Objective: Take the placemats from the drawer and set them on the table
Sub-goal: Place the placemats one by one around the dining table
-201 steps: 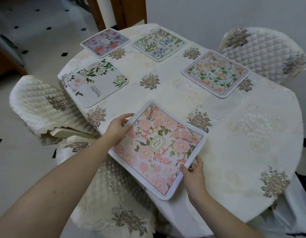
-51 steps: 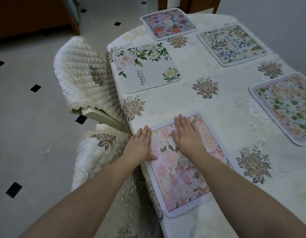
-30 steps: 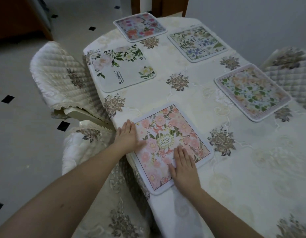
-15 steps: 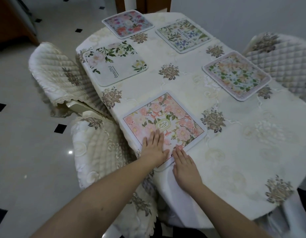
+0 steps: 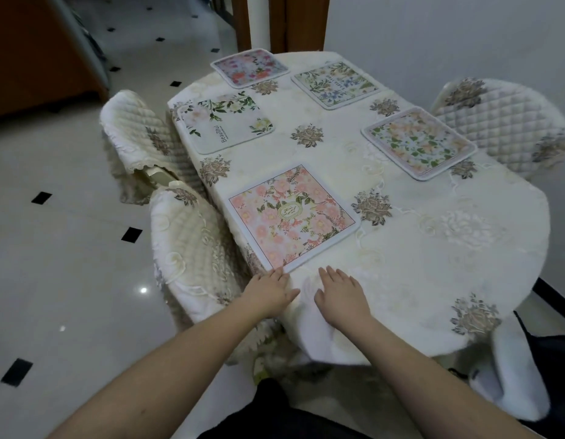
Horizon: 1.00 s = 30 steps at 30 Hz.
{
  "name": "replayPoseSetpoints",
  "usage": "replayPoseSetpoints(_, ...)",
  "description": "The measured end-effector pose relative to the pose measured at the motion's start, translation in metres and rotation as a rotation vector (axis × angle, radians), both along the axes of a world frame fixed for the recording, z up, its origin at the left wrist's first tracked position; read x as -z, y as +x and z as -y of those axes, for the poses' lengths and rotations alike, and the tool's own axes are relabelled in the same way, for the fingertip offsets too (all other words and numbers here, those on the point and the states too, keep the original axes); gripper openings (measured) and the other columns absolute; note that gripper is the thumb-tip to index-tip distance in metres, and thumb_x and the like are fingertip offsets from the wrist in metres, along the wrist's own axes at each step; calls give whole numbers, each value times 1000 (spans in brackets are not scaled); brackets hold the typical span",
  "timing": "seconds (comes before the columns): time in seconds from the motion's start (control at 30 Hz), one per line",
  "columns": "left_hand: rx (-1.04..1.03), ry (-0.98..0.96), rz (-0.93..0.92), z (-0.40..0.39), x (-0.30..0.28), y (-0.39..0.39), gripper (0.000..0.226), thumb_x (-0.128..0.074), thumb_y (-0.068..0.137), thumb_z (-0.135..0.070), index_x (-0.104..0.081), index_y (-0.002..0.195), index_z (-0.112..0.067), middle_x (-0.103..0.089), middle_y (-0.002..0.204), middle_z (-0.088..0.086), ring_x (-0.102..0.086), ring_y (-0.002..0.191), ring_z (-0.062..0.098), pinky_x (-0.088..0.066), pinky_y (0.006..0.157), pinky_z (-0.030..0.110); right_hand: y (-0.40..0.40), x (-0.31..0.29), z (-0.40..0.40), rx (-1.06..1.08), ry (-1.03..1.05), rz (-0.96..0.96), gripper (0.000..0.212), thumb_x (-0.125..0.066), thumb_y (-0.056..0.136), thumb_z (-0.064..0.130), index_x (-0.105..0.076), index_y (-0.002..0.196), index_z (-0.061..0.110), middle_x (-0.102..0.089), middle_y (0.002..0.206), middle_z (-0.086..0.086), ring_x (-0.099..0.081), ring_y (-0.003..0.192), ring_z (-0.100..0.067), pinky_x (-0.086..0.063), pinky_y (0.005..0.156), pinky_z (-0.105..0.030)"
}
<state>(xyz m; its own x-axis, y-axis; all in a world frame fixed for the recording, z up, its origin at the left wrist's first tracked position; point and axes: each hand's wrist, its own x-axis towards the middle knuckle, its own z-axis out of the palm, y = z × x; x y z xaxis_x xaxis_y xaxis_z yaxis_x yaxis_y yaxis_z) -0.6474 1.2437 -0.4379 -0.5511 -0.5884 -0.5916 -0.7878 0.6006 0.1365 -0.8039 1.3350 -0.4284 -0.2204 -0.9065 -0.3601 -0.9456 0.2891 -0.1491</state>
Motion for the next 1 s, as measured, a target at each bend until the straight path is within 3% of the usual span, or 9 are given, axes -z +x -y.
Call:
replayPoseSetpoints(0.1, -44, -34, -101, -25, -21, -5, 56, -22, 107, -47, -33, 152, -16, -37, 157, 9, -34, 143, 24, -28, 115, 40, -14, -23, -26, 12, -54, 35, 53, -31, 101, 36, -33, 150, 15, -34, 156, -5, -33, 142, -19, -26, 114, -34)
replayPoseSetpoints(0.23, -125, -97, -237, -49, -59, 4, 54, -24, 107, -47, -33, 154, -22, -40, 156, 3, -38, 142, 22, -33, 113, 39, -23, -51, -50, -11, -85, 63, 43, -32, 102, 35, -54, 132, 13, -56, 135, -6, -53, 122, -25, -42, 100, -37)
replayPoseSetpoints(0.4, -133, -271, -226, -84, -95, 43, 58, -21, 104, -52, -33, 153, -24, -38, 157, -2, -30, 145, 17, -24, 117, 37, -8, -77, -73, -78, -116, 85, 44, -31, 103, 35, -49, 138, 15, -53, 141, -4, -49, 127, -23, -39, 103, -36)
replayPoseSetpoints(0.53, -190, -356, -215, -108, -122, 85, 87, 5, 81, -64, -32, 153, -31, -37, 156, -9, -28, 146, 13, -19, 119, 37, 19, -92, -78, -165, -135, 67, 45, -29, 104, 36, -48, 139, 17, -49, 145, -4, -44, 132, -21, -36, 107, -35)
replayPoseSetpoints(0.63, -290, -303, -249, -109, -135, 121, 71, -10, 92, -64, -29, 154, -35, -34, 158, -10, -26, 146, 11, -21, 117, 37, 46, -106, -75, -212, -104, 165, 48, -27, 104, 38, -38, 148, 20, -35, 155, 1, -34, 141, -16, -29, 114, -32)
replayPoseSetpoints(0.7, -328, -355, -239, -110, -142, 148, 64, -15, 96, -59, -29, 154, -35, -33, 158, -11, -26, 146, 11, -20, 117, 37, 68, -117, -72, -254, -110, 179, 46, -28, 105, 37, -41, 146, 19, -41, 151, 1, -40, 136, -17, -33, 109, -31)
replayPoseSetpoints(0.8, -406, -422, -222, -118, -154, 190, 82, 2, 82, -61, -31, 152, -34, -36, 156, -12, -29, 145, 11, -18, 116, 36, 106, -130, -63, -313, -178, 140, 41, -31, 104, 37, -51, 133, 16, -55, 137, -2, -50, 122, -19, -40, 99, -34)
replayPoseSetpoints(0.9, -473, -457, -201, -131, -156, 241, 91, 9, 76, -62, -30, 153, -33, -37, 155, -10, -29, 145, 13, -18, 116, 36, 151, -141, -51, -408, -213, 106, 47, -31, 104, 40, -45, 143, 19, -48, 146, 2, -45, 131, -15, -34, 107, -30)
replayPoseSetpoints(1.0, -552, -409, -195, -138, -149, 304, 97, 13, 71, -65, -25, 154, -33, -33, 159, -8, -25, 147, 13, -17, 117, 34, 203, -157, -39, -440, -216, 149, 45, -31, 104, 39, -43, 144, 22, -48, 145, 3, -46, 130, -15, -35, 103, -29)
